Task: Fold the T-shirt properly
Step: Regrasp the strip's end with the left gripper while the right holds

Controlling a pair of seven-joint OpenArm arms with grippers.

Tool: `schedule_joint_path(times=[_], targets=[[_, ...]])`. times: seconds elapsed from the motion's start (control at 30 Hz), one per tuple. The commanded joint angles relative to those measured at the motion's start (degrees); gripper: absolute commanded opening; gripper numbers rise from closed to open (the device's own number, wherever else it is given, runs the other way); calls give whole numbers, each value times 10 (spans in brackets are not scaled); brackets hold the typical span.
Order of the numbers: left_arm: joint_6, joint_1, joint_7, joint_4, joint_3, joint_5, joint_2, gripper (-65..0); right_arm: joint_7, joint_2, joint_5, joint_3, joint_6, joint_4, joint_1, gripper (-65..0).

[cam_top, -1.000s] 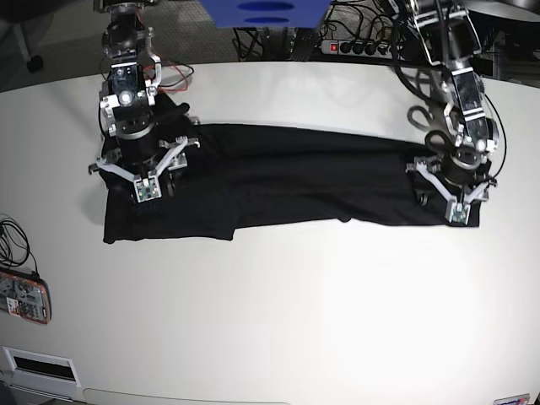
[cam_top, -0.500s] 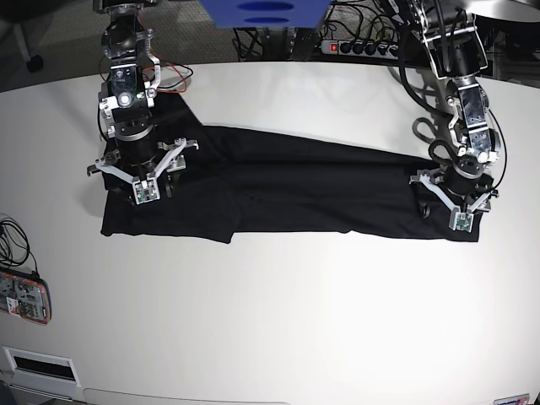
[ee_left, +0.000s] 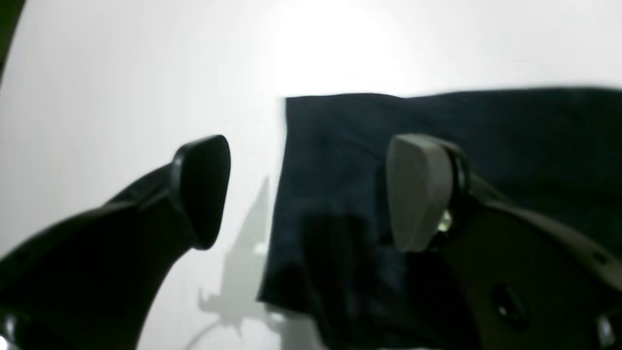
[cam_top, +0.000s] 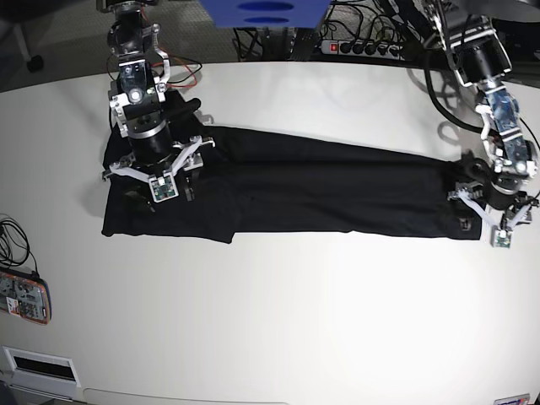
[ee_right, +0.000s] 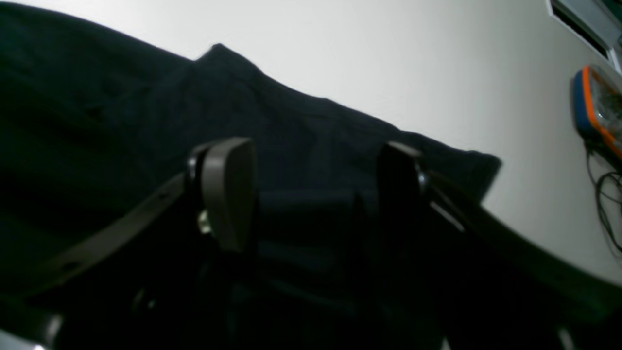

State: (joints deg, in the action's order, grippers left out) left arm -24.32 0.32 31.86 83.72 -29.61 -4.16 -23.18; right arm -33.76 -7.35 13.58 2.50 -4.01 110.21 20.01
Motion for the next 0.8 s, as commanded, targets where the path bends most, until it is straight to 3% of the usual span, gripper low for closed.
schedule_joint_path(times=[0.0,0.1,0.23,0.37,0.43,0.53,0.63,0.77], targets=[[-2,-12,6,12,-3,-43,-35,-171,16,-2,-1,-7,3,13,2,-272],[-10,-14,68,-24,0,-178,-97,-171,17,-2,-1,-21,3,13,8,-272],[-89,-16,89,-133,2,-314,-160,-173,17,-2,-1,-26,3,13,8,-272],[-137,-26,85,-226,48,-329,-186,-173,18,-2,-1,-23,3,13,8,-272],[-152,-29,51,-269,71,-329,-189,-173,18,-2,-1,-23,3,13,8,-272],[-153,-32,2,-319,101,-329,-188,-173,18,-2,-1,-23,3,13,8,-272],[-153,-32,-5,-324,138,-332,-183,-173,18,-2,-1,-25,3,13,8,-272],[-153,-33,-3,-323,149,-332,-150,-173,19,-2,-1,-26,3,13,9,-272]])
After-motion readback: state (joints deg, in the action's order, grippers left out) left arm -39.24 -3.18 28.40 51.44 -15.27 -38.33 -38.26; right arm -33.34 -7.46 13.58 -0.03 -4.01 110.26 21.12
